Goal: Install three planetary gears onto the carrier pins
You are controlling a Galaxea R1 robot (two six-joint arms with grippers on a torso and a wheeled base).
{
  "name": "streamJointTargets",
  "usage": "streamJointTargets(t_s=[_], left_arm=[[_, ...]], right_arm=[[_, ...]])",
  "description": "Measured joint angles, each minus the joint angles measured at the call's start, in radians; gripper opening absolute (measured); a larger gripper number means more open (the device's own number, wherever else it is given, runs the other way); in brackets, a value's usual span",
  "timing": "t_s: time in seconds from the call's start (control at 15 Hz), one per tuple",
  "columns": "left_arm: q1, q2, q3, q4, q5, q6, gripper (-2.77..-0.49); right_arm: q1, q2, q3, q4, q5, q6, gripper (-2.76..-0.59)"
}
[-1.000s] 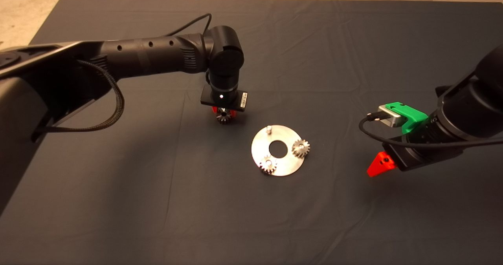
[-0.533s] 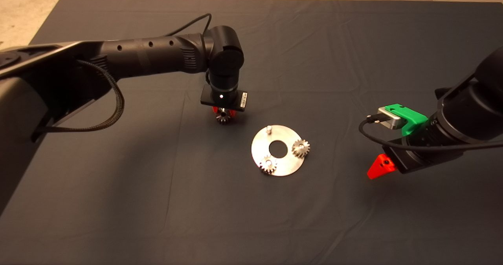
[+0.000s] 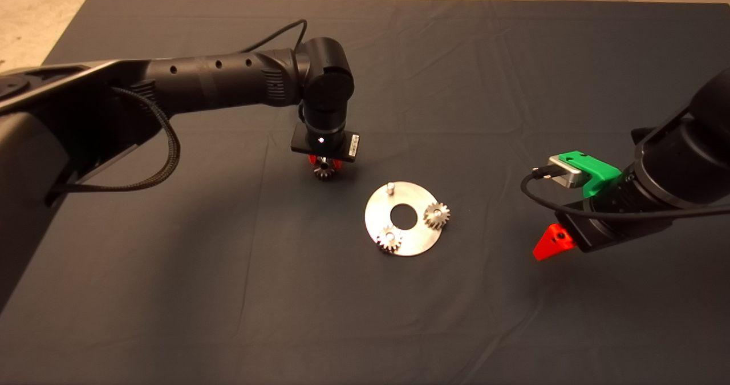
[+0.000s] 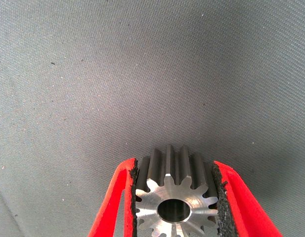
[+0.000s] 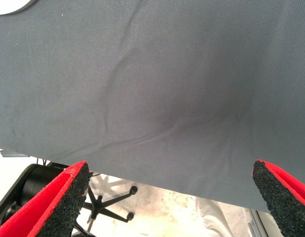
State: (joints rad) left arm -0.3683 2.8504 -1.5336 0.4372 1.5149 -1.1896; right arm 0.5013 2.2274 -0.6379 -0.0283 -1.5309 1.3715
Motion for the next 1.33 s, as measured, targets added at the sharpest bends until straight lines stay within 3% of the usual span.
streamJointTargets(t_s=[0.27, 0.53, 0.73, 0.93, 1.33], left_arm=[[-0.001, 0.000, 0.000, -0.012, 0.000, 0.000, -2.50], [-0.021, 0.000, 0.000, -0.067, 0.004, 0.000, -2.51], [-0.042, 0.000, 0.000, -0.080, 0.003, 0.000, -2.51], [-0.049, 0.001, -0.001, -0.106, 0.004, -0.002, -2.51], [-0.054, 0.043, -0.003, -0.148, 0.004, -0.030, -2.51]], right_arm=[[0.000, 0.000, 0.000, 0.000, 0.000, 0.000, -0.89], [-0.006, 0.000, 0.000, 0.000, 0.000, 0.000, -0.89], [-0.011, 0.000, 0.000, 0.000, 0.000, 0.001, -0.89], [-0.011, 0.000, 0.000, 0.000, 0.000, 0.003, -0.89], [-0.011, 0.000, 0.001, 0.000, 0.000, 0.003, -0.89]])
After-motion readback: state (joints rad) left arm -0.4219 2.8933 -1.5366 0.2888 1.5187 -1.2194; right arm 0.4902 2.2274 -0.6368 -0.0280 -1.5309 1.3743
